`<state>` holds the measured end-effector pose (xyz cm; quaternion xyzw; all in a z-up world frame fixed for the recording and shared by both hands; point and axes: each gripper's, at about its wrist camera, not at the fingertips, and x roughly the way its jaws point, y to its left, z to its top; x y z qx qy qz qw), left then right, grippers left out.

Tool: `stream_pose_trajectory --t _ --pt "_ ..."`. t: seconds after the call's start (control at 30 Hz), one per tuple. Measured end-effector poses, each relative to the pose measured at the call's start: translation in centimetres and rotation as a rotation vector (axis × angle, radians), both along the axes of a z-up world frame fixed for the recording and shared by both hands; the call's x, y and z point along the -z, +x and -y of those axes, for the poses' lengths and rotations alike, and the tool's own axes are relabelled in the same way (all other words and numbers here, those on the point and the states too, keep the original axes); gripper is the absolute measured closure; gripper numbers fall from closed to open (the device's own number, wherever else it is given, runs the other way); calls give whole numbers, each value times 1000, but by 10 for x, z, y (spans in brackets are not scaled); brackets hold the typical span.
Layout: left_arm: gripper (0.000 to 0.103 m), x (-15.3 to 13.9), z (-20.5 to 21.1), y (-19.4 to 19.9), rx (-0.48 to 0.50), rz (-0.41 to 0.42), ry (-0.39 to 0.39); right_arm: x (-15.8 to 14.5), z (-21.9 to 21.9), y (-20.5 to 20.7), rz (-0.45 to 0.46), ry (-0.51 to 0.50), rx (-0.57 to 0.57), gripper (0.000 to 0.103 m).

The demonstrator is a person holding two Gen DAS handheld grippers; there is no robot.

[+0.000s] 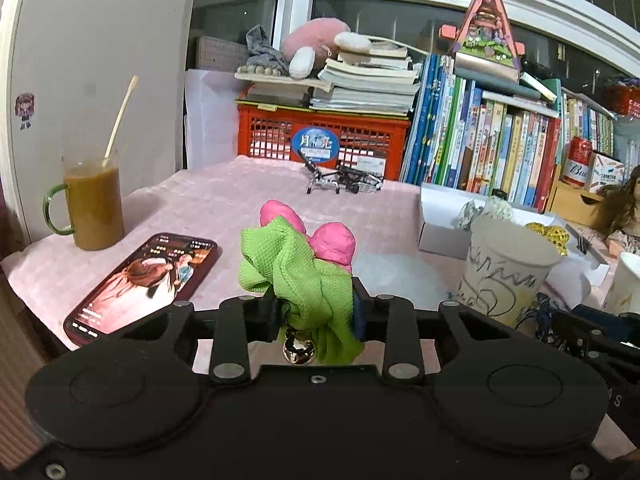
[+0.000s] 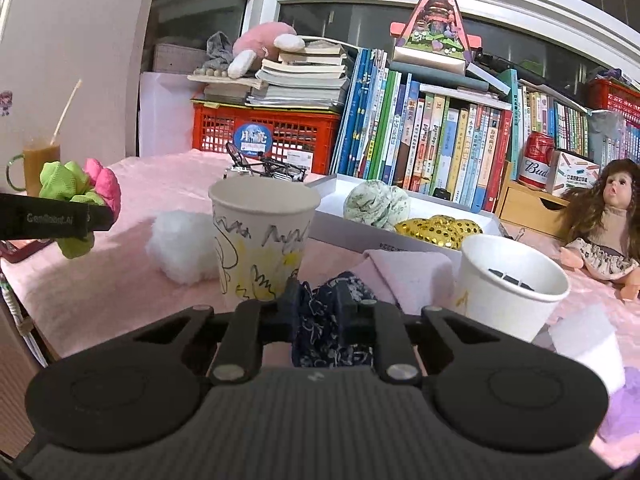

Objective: Organize soft objects
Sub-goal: 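Lift green scrunchie with left tool while right tool lifts blue pouch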

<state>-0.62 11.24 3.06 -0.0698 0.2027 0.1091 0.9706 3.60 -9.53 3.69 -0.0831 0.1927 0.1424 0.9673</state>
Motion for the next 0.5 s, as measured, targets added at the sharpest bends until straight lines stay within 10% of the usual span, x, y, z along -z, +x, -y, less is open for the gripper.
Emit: stream_pose_trajectory --t 0.5 --pt "72 -32 10 -5 51 66 16 -29 8 -17 70 55 -44 99"
